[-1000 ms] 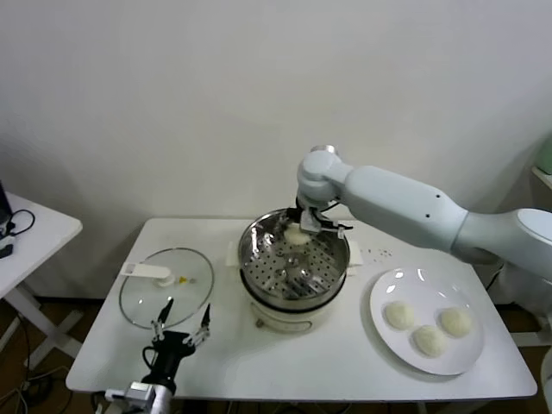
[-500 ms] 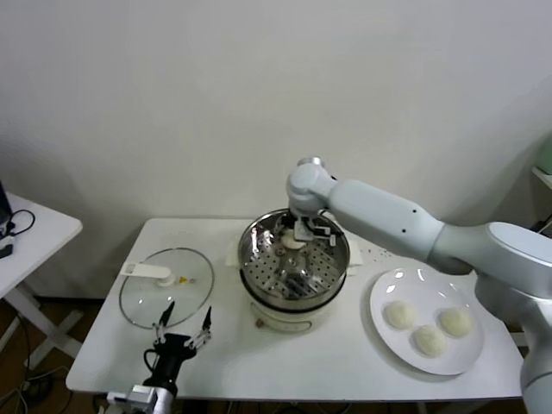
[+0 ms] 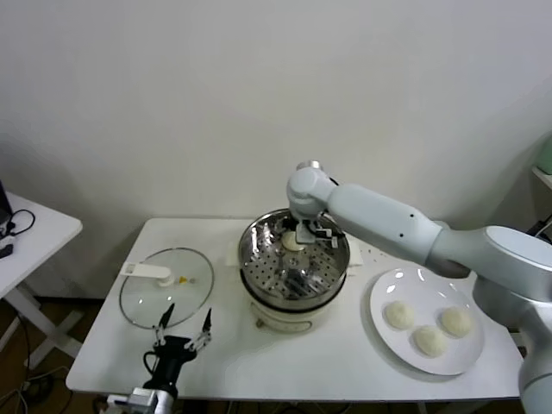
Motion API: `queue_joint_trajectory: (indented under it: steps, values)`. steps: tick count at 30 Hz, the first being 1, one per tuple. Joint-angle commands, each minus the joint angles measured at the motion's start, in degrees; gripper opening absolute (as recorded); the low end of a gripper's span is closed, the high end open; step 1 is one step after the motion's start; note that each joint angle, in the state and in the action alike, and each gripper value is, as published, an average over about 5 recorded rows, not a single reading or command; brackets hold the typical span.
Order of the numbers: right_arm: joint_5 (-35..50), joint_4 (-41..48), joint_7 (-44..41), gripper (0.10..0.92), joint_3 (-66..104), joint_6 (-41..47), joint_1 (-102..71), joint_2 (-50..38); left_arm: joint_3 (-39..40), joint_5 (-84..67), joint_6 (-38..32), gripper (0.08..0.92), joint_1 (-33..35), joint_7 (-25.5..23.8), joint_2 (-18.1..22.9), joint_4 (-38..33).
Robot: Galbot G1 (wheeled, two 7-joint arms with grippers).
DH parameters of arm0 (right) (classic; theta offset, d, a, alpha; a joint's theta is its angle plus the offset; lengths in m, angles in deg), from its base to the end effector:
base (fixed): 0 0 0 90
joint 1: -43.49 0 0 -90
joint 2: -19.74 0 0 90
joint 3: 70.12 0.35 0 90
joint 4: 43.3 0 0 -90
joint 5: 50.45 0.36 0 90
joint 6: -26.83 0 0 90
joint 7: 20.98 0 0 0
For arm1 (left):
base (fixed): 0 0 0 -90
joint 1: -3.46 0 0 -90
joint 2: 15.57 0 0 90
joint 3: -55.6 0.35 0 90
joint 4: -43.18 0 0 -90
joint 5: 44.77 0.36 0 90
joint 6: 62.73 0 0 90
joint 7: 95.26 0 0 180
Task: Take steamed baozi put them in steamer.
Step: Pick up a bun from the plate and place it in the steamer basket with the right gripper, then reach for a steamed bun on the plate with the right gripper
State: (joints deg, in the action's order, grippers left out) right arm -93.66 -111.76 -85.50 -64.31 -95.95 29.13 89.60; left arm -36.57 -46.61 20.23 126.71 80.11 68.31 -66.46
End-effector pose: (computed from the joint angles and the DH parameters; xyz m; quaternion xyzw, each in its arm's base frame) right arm 0.5581 0.1467 -0.1079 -0.5535 0.0382 -0.8320 0.0040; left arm 0.1593 0.0372 -0.3750 -0.0477 -0.9965 -0.0376 0.0578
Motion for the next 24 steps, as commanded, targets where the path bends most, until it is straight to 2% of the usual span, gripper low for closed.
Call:
queue_joint_trajectory:
  steps: [1, 6, 12, 17, 20, 24]
  values:
    - [4.7, -4.3, -1.2, 0.823, -0.6, 0.0, 3.6, -3.3, 0.4, 0.2, 0.1, 0.823, -0.2, 0.6, 0.4, -0.2]
    - [20.7, -9.7, -3.4, 0.823, -5.6, 6.7, 13.1, -11.2, 0.7, 0.1, 0.3, 0.823, -0.6, 1.3, 0.5, 0.0]
    - [49.9, -12.4, -3.8, 0.823, -18.3, 22.5, 26.4, -21.6, 0.9, -0.4, 0.5, 0.823, -1.2, 1.6, 0.3, 0.5]
    - [67.2, -12.0, 2.0, 0.823, -23.7, 33.3, 28.5, -29.9, 1.3, -0.5, 0.2, 0.823, -1.0, 1.7, 0.2, 0.7]
    - [70.1, -10.7, 5.5, 0.823, -23.4, 36.9, 25.4, -33.9, 1.4, -0.5, -0.1, 0.823, -0.9, 1.7, 0.2, 0.7]
    - [69.0, -10.7, 6.1, 0.823, -21.4, 39.2, 20.2, -38.7, 1.2, -0.6, -0.4, 0.823, -0.7, 1.7, 0.2, 0.5]
